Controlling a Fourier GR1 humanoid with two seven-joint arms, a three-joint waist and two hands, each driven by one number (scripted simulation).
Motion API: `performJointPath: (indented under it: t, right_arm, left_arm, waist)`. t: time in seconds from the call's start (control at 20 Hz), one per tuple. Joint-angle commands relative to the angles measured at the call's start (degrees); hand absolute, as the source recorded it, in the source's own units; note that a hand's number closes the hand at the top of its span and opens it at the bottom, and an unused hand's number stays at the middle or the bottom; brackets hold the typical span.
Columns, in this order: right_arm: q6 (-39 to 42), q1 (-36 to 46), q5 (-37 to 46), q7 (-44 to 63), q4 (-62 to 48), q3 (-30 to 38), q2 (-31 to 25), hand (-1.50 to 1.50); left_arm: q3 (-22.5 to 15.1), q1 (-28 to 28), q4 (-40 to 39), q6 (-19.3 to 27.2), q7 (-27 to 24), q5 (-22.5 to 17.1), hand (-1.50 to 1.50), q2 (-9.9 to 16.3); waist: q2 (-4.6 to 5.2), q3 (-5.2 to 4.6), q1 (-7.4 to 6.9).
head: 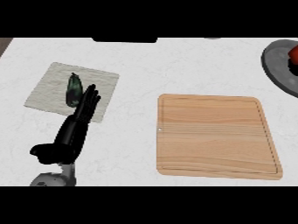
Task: Pick the bell pepper from the cutting board and place it in the pan
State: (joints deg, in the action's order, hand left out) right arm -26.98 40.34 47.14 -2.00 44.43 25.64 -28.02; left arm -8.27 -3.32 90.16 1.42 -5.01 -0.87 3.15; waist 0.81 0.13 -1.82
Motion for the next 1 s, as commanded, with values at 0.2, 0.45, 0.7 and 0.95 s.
performJointPath:
  t: [0.2, 0.45, 0.7, 0.95]
  right_arm:
    - [-7.4, 5.3, -6.7, -14.9, -17.3, 8.7, -7.2, 1.50]
    - [-6.6, 7.4, -7.7, -17.8, -23.2, 11.0, -12.1, 1.50]
    - [5.9, 6.0, -0.9, -9.2, -32.9, 4.4, -12.6, -1.50]
    - [15.9, 10.0, -4.6, -10.9, -35.5, 7.0, -12.4, -1.50]
  left_arm:
    - [-1.4, -1.7, -1.0, -0.2, 0.0, 1.3, 0.00, -0.6]
    - [-2.2, -0.8, -0.2, -0.4, -1.5, 1.1, 0.00, -1.6]
    - [-2.2, -2.6, -0.7, -1.0, -0.8, 1.3, 0.00, -1.2]
    - [-2.5, -1.8, -1.1, -0.4, -1.4, 1.8, 0.00, -1.6]
  waist:
    - [0.84, 0.22, -1.61]
    - [1.12, 0.29, -2.49]
    - [2.15, 0.24, -4.29]
    - [1.73, 0.41, -4.16]
